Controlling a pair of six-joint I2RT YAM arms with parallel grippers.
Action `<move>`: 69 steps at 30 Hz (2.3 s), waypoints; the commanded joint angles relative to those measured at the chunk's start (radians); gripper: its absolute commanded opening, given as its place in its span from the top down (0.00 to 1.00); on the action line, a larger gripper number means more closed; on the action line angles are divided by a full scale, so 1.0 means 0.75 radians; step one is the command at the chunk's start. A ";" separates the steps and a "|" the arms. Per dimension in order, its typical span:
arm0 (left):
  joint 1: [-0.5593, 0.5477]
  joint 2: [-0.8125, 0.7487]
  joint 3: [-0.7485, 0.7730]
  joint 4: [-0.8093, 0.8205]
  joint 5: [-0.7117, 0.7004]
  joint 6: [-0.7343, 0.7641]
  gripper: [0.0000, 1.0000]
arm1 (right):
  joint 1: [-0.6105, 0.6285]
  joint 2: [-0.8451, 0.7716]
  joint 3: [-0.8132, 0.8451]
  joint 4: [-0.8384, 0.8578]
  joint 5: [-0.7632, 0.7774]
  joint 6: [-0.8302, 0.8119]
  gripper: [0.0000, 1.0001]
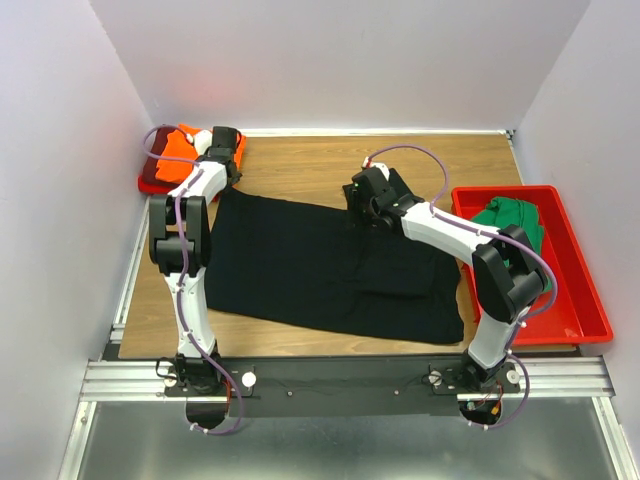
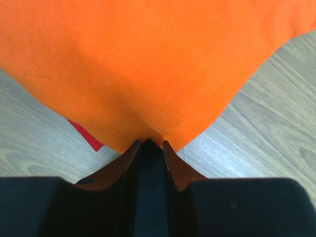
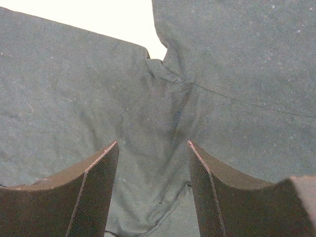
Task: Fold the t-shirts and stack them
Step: Fold the tshirt
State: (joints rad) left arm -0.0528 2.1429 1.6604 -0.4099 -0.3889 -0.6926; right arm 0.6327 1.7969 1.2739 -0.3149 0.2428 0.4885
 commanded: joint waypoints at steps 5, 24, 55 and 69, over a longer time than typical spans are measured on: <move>-0.009 0.002 0.007 -0.022 0.015 -0.007 0.83 | -0.019 -0.015 -0.019 0.019 0.028 0.007 0.36; -0.009 -0.188 -0.158 0.064 0.079 0.032 1.00 | -0.320 0.009 0.046 0.015 0.091 0.075 0.34; 0.005 -0.235 -0.232 0.166 0.138 0.019 1.00 | -0.477 0.648 0.535 0.015 0.040 -0.013 0.86; 0.113 -0.235 -0.205 0.197 0.152 -0.034 1.00 | -0.526 0.727 0.886 0.005 0.047 -0.085 1.00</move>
State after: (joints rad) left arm -0.0051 1.9968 1.4864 -0.2909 -0.2726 -0.6975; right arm 0.2558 2.3081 1.8313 -0.3084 0.3042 0.4511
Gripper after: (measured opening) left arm 0.006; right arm 0.006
